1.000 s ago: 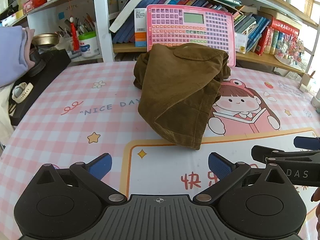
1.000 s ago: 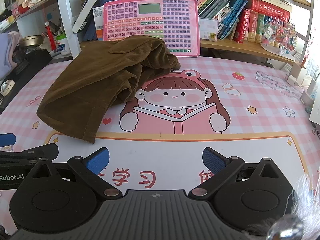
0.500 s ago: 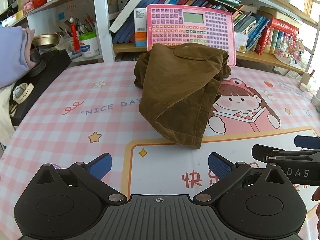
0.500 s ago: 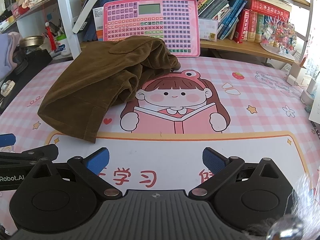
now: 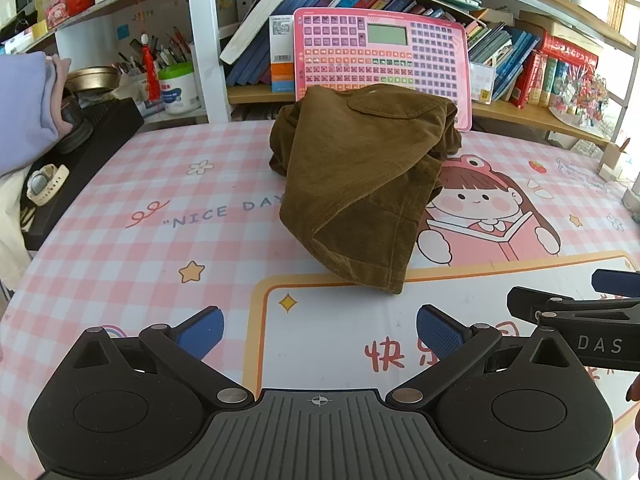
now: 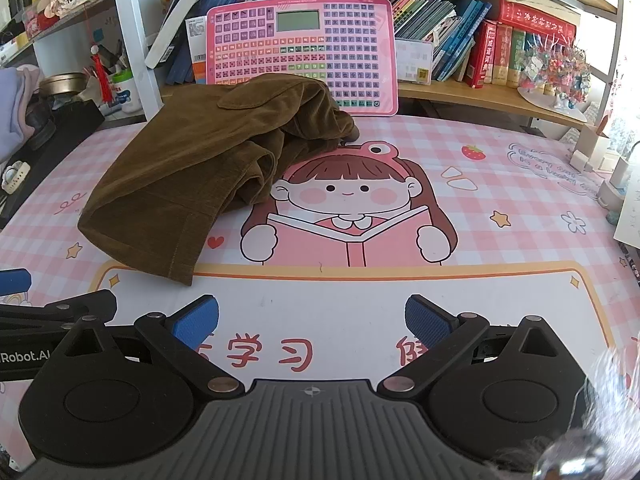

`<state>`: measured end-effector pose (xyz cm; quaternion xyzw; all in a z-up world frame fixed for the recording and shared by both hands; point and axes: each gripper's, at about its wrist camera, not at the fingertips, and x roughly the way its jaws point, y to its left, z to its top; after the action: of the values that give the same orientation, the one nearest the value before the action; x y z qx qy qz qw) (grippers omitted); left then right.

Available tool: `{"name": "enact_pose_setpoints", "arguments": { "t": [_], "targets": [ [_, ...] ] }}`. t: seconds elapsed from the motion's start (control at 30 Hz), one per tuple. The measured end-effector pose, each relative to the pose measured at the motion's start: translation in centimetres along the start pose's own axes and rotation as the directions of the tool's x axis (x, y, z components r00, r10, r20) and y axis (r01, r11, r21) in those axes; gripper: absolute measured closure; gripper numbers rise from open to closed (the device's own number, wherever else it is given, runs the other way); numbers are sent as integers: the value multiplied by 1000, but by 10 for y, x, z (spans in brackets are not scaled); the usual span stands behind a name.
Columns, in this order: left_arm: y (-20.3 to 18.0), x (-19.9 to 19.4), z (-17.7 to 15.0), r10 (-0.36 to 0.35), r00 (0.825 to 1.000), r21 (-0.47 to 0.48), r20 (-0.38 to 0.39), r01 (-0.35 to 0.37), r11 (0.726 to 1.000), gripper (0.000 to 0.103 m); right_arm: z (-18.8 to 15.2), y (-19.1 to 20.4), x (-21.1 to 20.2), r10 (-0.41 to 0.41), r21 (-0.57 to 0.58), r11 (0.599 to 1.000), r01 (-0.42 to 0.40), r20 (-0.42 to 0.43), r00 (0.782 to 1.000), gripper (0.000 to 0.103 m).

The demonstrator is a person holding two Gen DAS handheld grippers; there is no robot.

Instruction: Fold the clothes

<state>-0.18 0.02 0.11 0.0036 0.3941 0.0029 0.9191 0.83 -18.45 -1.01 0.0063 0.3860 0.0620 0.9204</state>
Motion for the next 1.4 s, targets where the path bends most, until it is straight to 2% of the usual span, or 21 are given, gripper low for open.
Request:
{"name": "enact_pose_setpoints", "arguments": {
  "t": [1.4],
  "targets": [
    [-11, -5, 0, 32, 999, 17, 1, -32, 999, 0, -1, -9, -3, 11, 10, 1000, -11, 2, 1000, 2]
  ]
}}
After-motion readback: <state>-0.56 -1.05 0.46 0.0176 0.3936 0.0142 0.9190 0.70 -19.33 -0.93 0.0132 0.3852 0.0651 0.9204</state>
